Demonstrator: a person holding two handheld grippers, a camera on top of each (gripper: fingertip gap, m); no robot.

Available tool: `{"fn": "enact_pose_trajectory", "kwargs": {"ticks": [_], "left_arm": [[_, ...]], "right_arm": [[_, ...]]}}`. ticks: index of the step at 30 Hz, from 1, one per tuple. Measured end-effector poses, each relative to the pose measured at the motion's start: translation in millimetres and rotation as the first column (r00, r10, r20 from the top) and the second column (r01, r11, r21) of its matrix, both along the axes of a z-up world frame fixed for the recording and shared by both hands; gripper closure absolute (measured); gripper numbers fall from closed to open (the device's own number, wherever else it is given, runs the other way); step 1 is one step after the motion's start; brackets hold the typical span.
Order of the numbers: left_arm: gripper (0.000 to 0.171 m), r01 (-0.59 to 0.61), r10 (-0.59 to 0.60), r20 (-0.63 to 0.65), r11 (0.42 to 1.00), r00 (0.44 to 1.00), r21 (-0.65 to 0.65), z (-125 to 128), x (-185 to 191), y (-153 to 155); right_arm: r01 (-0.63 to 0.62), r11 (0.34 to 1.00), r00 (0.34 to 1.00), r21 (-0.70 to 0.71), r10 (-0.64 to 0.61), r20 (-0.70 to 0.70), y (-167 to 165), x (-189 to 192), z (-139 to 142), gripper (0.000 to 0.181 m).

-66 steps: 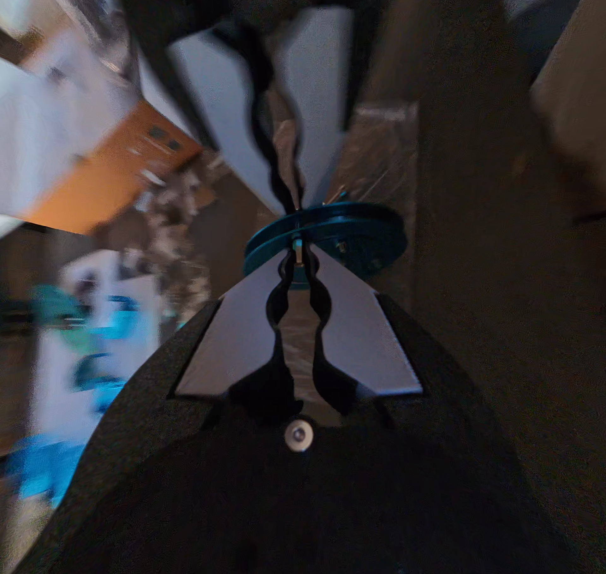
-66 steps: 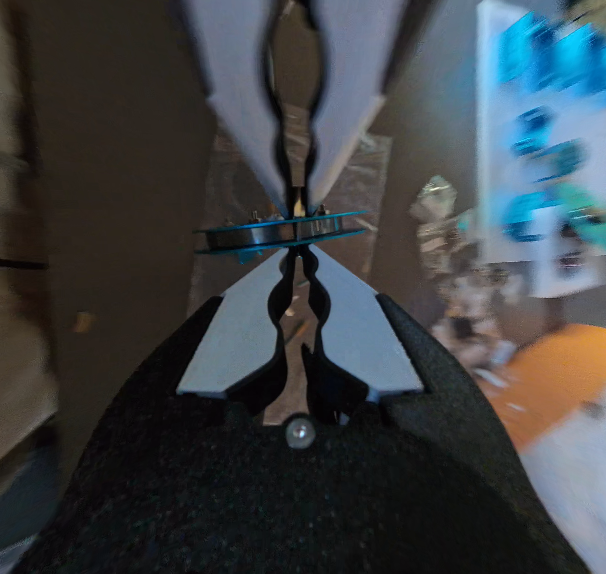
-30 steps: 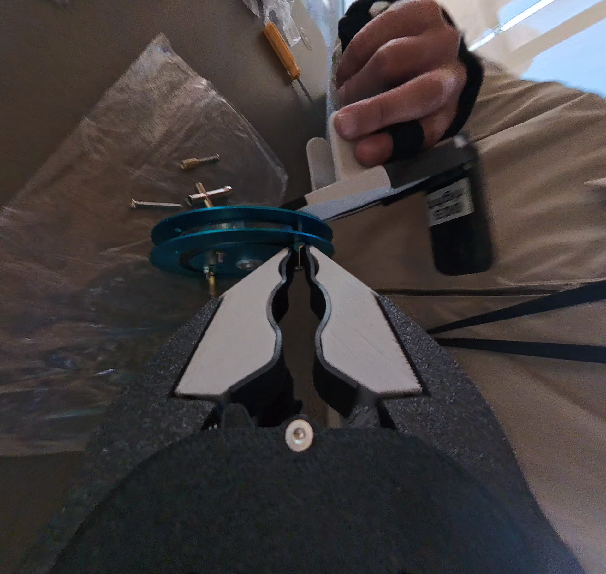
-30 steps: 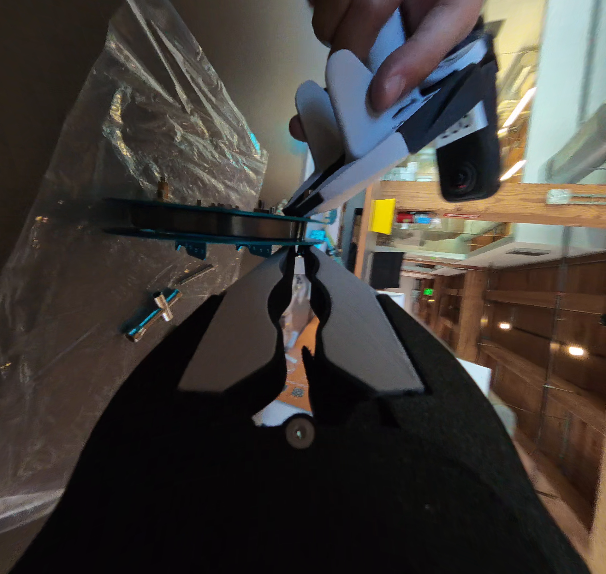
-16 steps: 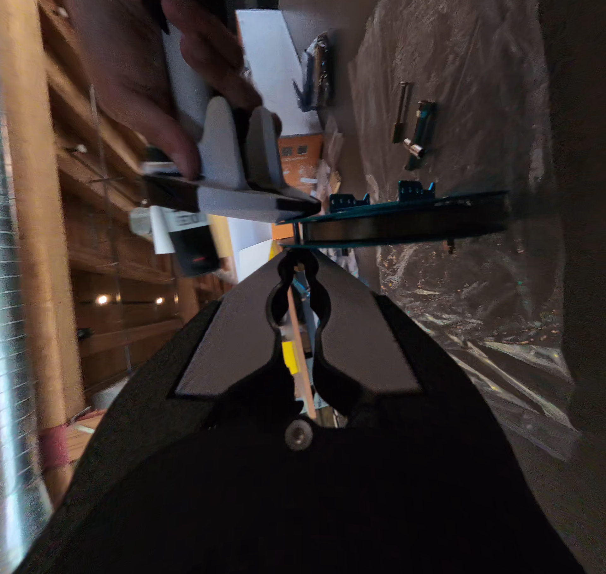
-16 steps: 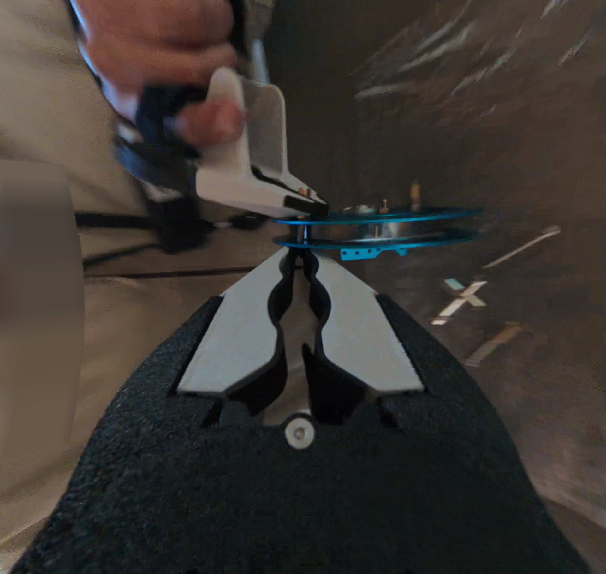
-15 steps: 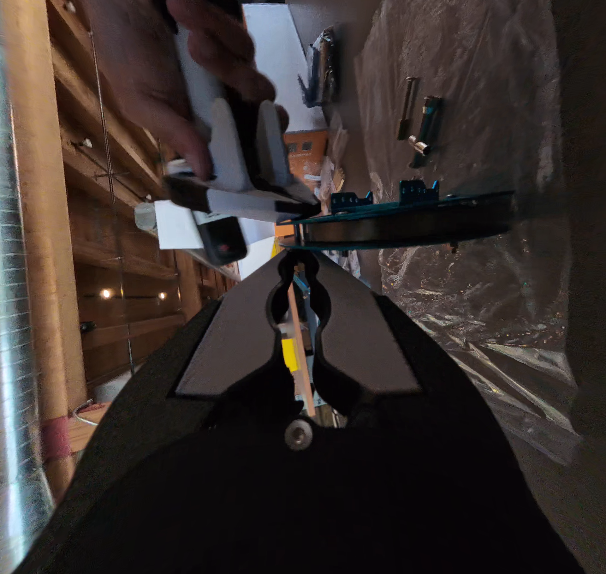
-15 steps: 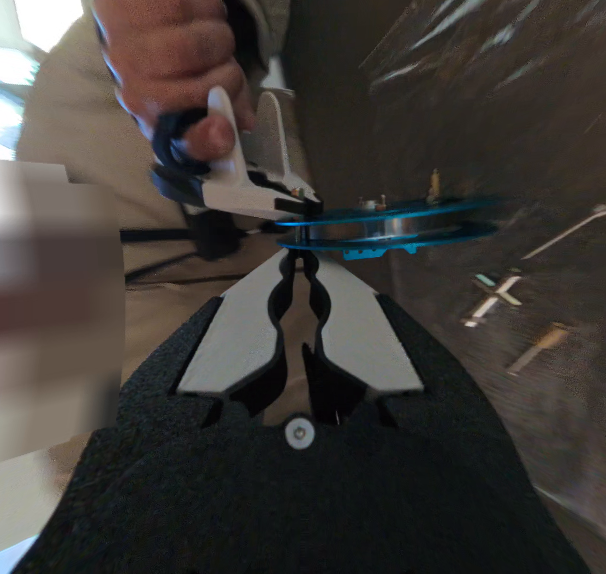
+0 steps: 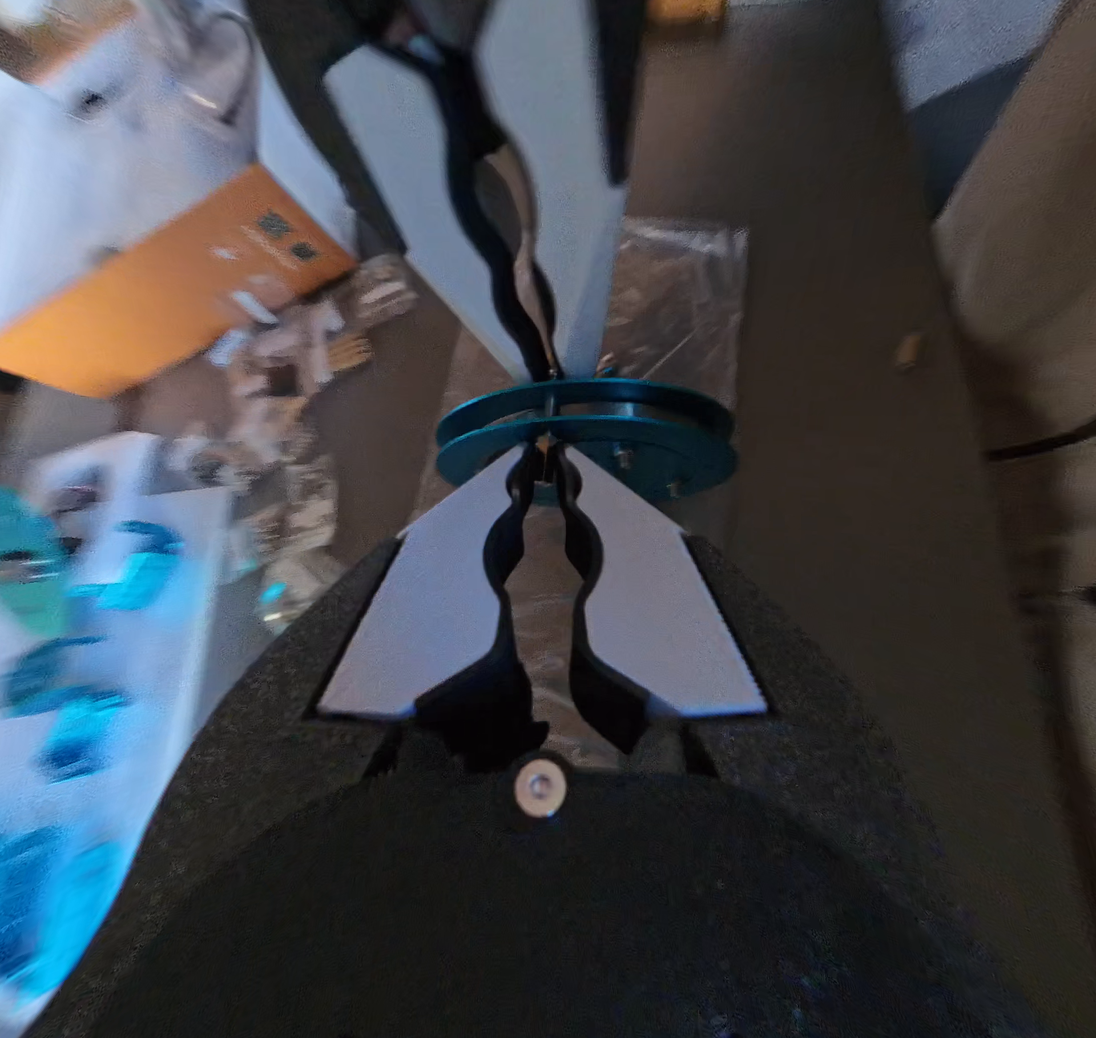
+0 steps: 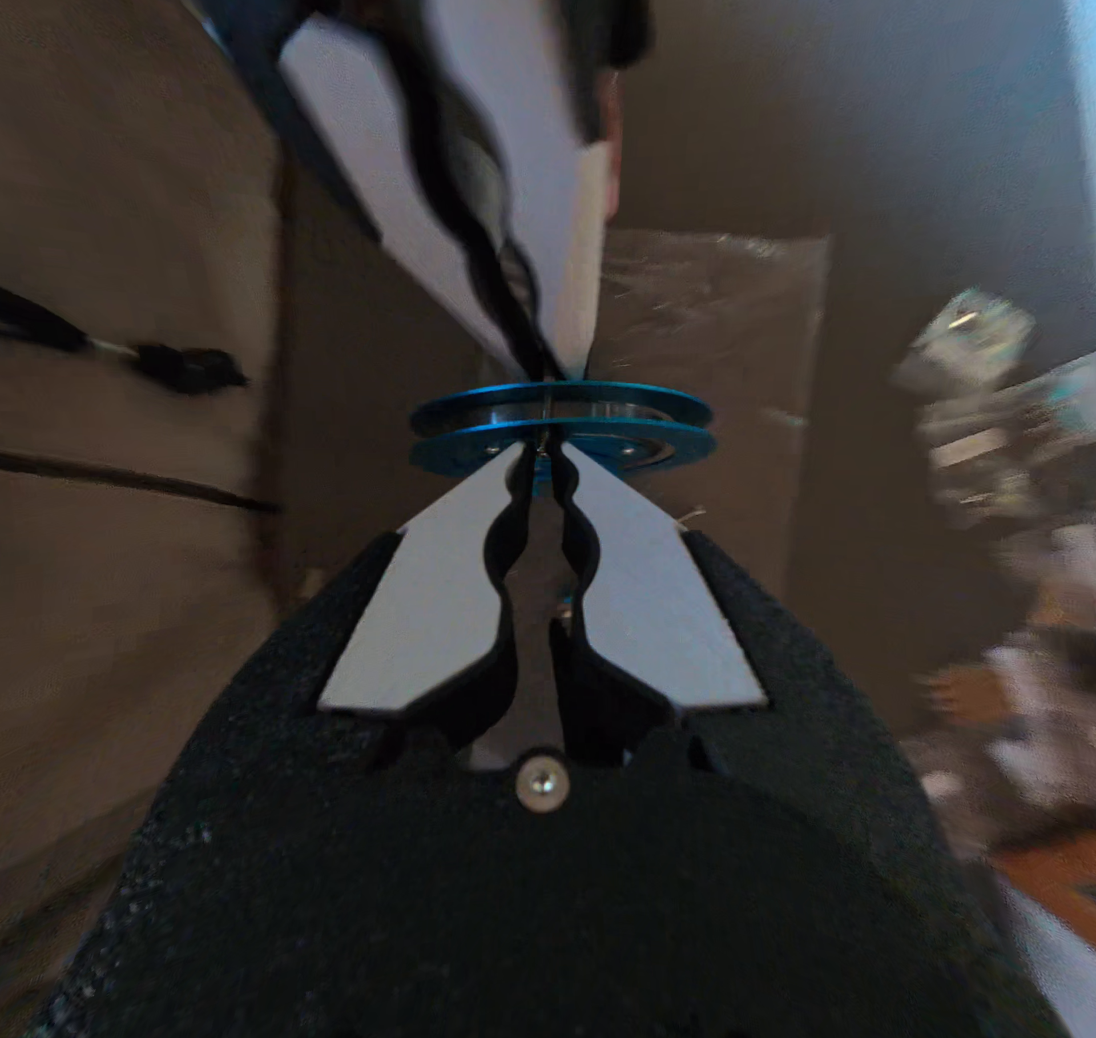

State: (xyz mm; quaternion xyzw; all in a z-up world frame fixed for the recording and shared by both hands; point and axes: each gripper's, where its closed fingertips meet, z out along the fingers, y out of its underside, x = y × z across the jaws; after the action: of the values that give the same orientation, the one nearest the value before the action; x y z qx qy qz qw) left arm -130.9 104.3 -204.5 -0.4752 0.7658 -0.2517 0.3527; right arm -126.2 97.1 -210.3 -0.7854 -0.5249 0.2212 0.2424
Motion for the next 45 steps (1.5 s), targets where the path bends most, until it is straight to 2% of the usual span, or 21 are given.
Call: {"fn": "enact_pose_trajectory", "kwargs": {"ticks": [2, 4, 8, 10, 12, 15, 18, 19, 21, 22, 23, 25, 29, 31, 38, 41, 45], "left_arm": [[0.166, 0.037, -0.037, 0.002, 0.982, 0.999, -0.185, 1, -2, -6], [0.165, 0.048, -0.038, 0.038, 0.956, 0.999, -0.291, 2, -1, -8], [0.164, 0.051, -0.006, 0.102, 0.894, 0.995, -0.445, 4, -2, -9], [0.157, 0.032, 0.049, 0.128, 0.827, 0.99, -0.561, 9, -3, -4], [0.151, -0.003, 0.133, 0.129, 0.708, 0.983, -0.706, 17, -8, 5], [0.151, -0.056, 0.313, 0.104, 0.462, 0.944, -0.885, 23, -17, 20], [0.151, -0.061, 0.525, 0.062, 0.214, 0.849, -0.975, 19, -27, 29], [0.151, -0.03, 0.563, 0.053, 0.137, 0.825, -0.99, 18, -29, 25], [0.15, 0.019, 0.614, 0.03, 0.023, 0.789, -1.0, 15, -32, 15], [0.15, 0.034, 0.639, 0.026, -0.001, 0.769, -0.999, 14, -32, 13], [0.15, 0.046, 0.664, 0.03, -0.007, 0.747, -0.999, 13, -33, 11], [0.15, 0.035, 0.692, 0.037, 0.017, 0.721, -0.999, 11, -32, 8], [0.15, -0.047, 0.66, 0.069, 0.155, 0.748, -0.987, 10, -22, -5], [0.15, -0.079, 0.648, 0.071, 0.2, 0.759, -0.977, 9, -18, -11], [0.15, -0.09, 0.651, 0.052, 0.183, 0.757, -0.979, 8, -11, -15], [0.155, -0.066, 0.639, 0.049, 0.155, 0.768, -0.986, 10, -9, -16], [0.153, -0.071, 0.622, 0.026, 0.13, 0.782, -0.989, 8, -7, -20]], "right_arm": [[-0.052, 0.97, 0.997, 0.238, 0.037, 0.068, -2, -1, -1, 0.177], [-0.057, 0.918, 0.994, 0.393, 0.016, 0.108, -1, 0, -1, 0.177], [-0.043, 0.815, 0.995, 0.578, -0.015, 0.096, 3, 1, 2, 0.178], [-0.032, 0.779, 0.996, 0.626, -0.028, 0.086, 5, 1, 2, 0.178], [-0.02, 0.758, 0.997, 0.651, -0.03, 0.066, 5, -2, 3, 0.177], [0.008, 0.7, 0.998, 0.714, -0.055, 0.043, 12, -2, 4, 0.178], [0.063, 0.681, 0.998, 0.73, -0.062, -0.027, 15, -4, 5, 0.178], [0.079, 0.676, 0.997, 0.732, -0.064, -0.048, 16, -4, 5, 0.178], [0.092, 0.675, 0.996, 0.732, -0.07, -0.061, 17, -2, 6, 0.178], [0.098, 0.677, 0.995, 0.73, -0.075, -0.064, 17, -1, 6, 0.178], [0.105, 0.677, 0.994, 0.728, -0.077, -0.072, 16, 0, 6, 0.178], [0.117, 0.69, 0.993, 0.715, -0.067, -0.098, 15, 0, 6, 0.178], [0.138, 0.729, 0.987, 0.67, -0.049, -0.15, 13, 0, 6, 0.178], [0.144, 0.743, 0.985, 0.653, -0.043, -0.168, 12, 0, 6, 0.178], [0.132, 0.746, 0.986, 0.653, -0.028, -0.167, 7, -2, 5, 0.178], [0.13, 0.746, 0.986, 0.653, -0.025, -0.167, 6, -4, 5, 0.178], [0.135, 0.752, 0.985, 0.645, -0.029, -0.173, 6, -3, 5, 0.179]]}}
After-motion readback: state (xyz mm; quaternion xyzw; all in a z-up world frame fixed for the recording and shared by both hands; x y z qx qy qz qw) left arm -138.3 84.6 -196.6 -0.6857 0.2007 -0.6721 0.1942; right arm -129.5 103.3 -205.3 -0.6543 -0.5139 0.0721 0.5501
